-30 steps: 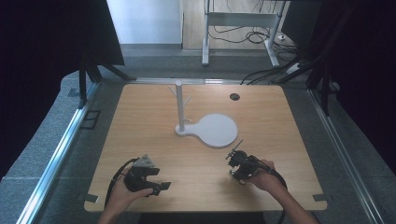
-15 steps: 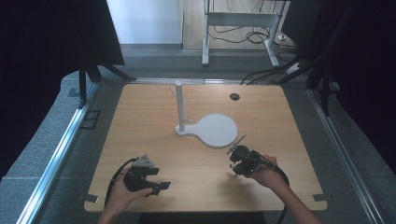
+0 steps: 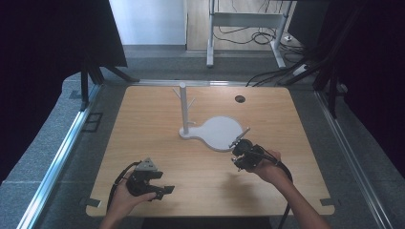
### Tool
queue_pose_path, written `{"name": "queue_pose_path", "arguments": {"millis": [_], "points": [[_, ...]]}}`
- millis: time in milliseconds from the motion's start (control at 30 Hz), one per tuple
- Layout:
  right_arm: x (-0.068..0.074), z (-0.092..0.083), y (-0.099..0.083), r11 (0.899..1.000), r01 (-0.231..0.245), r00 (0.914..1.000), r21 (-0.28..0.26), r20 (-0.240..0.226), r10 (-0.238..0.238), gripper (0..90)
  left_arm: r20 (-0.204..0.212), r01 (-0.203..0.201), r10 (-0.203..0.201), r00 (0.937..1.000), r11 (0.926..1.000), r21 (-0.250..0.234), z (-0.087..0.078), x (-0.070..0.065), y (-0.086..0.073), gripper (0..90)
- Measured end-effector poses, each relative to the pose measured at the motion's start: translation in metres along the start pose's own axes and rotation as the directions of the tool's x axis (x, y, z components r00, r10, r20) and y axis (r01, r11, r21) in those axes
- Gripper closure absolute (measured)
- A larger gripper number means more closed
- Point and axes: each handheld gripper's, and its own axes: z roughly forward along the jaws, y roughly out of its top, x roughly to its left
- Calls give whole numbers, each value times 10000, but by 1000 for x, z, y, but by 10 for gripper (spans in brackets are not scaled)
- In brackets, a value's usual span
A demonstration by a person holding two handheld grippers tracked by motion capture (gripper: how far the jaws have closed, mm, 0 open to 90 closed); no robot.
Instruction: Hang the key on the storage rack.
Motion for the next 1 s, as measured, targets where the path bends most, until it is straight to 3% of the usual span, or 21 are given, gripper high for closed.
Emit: {"name": "queue_pose_path", "arguments": {"millis": [367, 1000], "points": [[-1, 0, 10, 9999, 7, 10000, -106, 14, -7, 846, 46, 13, -14, 10000, 10000, 59, 2, 0, 0, 255], [-13, -21, 31, 9974, -204, 9997, -694, 145, 215, 847, 73, -25, 25, 10000, 10000, 48, 2, -1, 0, 255]]}}
